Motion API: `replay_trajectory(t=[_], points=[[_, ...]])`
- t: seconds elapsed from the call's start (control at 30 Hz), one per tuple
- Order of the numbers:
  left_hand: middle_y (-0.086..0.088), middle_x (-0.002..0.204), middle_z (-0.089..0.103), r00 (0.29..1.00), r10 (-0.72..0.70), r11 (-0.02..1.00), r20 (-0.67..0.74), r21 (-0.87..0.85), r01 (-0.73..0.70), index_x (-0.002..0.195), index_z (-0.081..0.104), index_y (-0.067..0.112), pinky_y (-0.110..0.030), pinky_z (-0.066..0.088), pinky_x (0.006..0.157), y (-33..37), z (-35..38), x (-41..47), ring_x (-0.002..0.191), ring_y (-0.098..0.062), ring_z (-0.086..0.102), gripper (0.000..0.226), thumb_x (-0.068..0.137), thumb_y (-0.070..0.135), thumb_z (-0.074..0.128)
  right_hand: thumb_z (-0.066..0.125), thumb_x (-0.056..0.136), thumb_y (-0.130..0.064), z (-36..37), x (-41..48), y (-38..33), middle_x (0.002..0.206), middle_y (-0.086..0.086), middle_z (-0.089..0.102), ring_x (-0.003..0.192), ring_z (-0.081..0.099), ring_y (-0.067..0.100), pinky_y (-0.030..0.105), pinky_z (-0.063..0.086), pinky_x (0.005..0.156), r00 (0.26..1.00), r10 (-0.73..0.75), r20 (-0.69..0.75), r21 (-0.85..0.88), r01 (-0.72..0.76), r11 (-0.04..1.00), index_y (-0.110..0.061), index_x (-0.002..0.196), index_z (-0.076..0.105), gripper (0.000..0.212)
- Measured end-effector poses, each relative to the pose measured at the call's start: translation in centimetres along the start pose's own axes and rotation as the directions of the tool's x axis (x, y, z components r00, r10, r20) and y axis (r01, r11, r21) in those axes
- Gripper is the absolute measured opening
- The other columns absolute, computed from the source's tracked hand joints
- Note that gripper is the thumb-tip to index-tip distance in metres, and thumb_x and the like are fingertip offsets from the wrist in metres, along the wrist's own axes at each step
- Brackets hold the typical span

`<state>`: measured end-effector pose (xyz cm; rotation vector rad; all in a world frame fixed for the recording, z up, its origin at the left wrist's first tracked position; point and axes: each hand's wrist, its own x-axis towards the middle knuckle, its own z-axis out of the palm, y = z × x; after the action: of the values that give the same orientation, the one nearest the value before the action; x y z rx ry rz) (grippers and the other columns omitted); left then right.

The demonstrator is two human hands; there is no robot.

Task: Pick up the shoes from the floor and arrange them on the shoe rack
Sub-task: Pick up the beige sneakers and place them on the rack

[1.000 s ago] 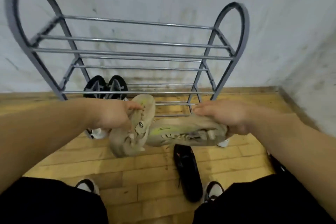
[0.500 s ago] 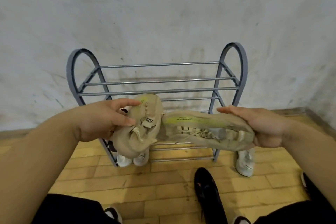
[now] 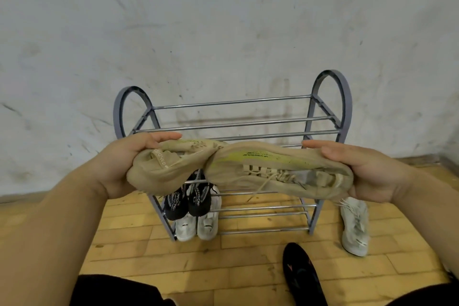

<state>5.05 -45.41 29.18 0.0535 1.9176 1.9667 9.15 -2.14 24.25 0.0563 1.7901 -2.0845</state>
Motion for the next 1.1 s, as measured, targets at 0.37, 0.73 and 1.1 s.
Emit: replay_trajectory(t=[0.37, 0.73, 1.1], points=[[-0.014, 0.121, 0.073, 0.97, 0.211, 0.974, -0.124, -0.059, -0.22, 0.127, 0.064, 0.013, -0.032, 0.063, 0.068, 0.9, 0.4, -1.0, 0.092, -0.025, 0.074, 0.054, 0.075, 0.018, 0.051, 0.064, 0.093, -0.047, 1.6, 1.1, -1.3, 0.129, 0.005, 0.072, 0.111, 0.071, 0.033, 0.06, 0.054, 0.093, 0.957, -0.19, -0.221, 0.076, 0.211, 0.975, -0.037, 0.126, 0.071, 0.036], [-0.003, 0.12, 0.075, 0.942, 0.248, 0.969, -0.228, 0.07, -0.238, 0.141, 0.05, 0.04, -0.043, 0.053, 0.076, -1.4, 5.9, 3.8, 0.104, -0.029, 0.071, 0.058, 0.098, 0.001, 0.046, 0.052, 0.106, -0.036, 6.9, 5.6, -1.3, 0.122, 0.004, 0.075, 0.102, 0.075, 0.029, 0.046, 0.063, 0.075, 0.919, -0.086, -0.384, 0.473, 0.276, 0.837, -0.039, 0.135, 0.06, 0.03], [0.005, 0.156, 0.043, 0.907, 0.354, 0.8, -0.227, 0.576, -0.168, 0.159, 0.03, 0.034, -0.039, 0.044, 0.113, -3.4, 7.8, 8.5, 0.135, -0.019, 0.05, 0.06, 0.104, 0.03, 0.054, 0.063, 0.101, -0.023, 8.6, 7.9, 1.1, 0.121, -0.001, 0.071, 0.105, 0.072, 0.024, 0.042, 0.061, 0.083, 0.944, -0.141, -0.297, -0.095, 0.118, 0.988, -0.054, 0.142, 0.046, 0.054]])
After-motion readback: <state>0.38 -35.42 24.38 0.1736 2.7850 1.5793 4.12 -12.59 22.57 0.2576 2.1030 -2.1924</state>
